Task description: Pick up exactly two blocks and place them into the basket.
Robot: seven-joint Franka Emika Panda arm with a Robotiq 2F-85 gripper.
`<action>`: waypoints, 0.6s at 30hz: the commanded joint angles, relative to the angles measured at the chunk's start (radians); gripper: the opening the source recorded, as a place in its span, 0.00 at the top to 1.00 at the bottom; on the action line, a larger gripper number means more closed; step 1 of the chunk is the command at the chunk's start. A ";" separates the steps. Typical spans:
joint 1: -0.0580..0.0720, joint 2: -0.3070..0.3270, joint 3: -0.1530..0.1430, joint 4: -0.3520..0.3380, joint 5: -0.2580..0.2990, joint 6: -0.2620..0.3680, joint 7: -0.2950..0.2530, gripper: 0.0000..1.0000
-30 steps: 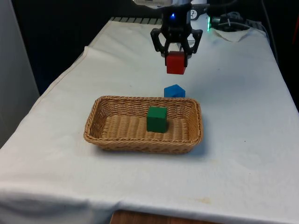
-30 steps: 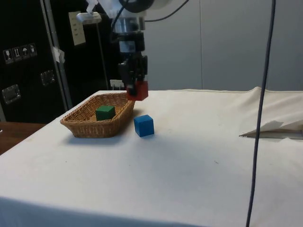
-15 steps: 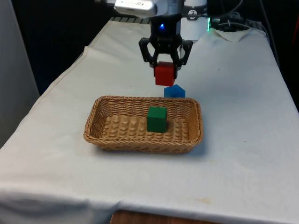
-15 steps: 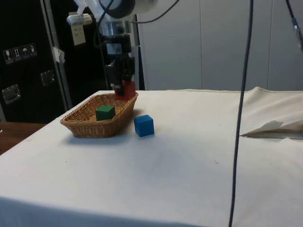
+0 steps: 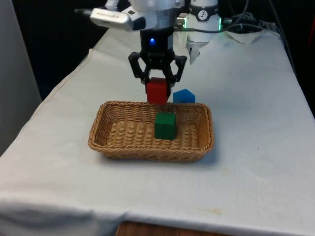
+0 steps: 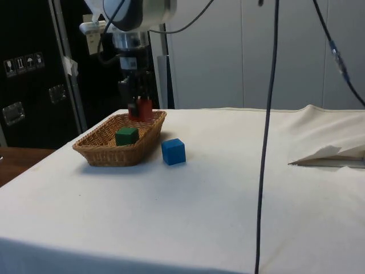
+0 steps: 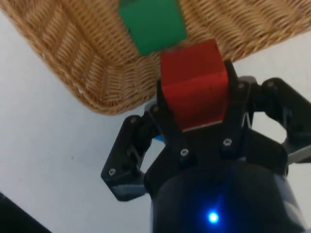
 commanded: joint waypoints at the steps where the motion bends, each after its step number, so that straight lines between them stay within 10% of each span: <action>1: -0.013 0.007 0.003 0.016 0.013 -0.013 -0.016 0.99; 18: -0.037 0.112 -0.049 0.090 0.106 0.007 -0.165 0.99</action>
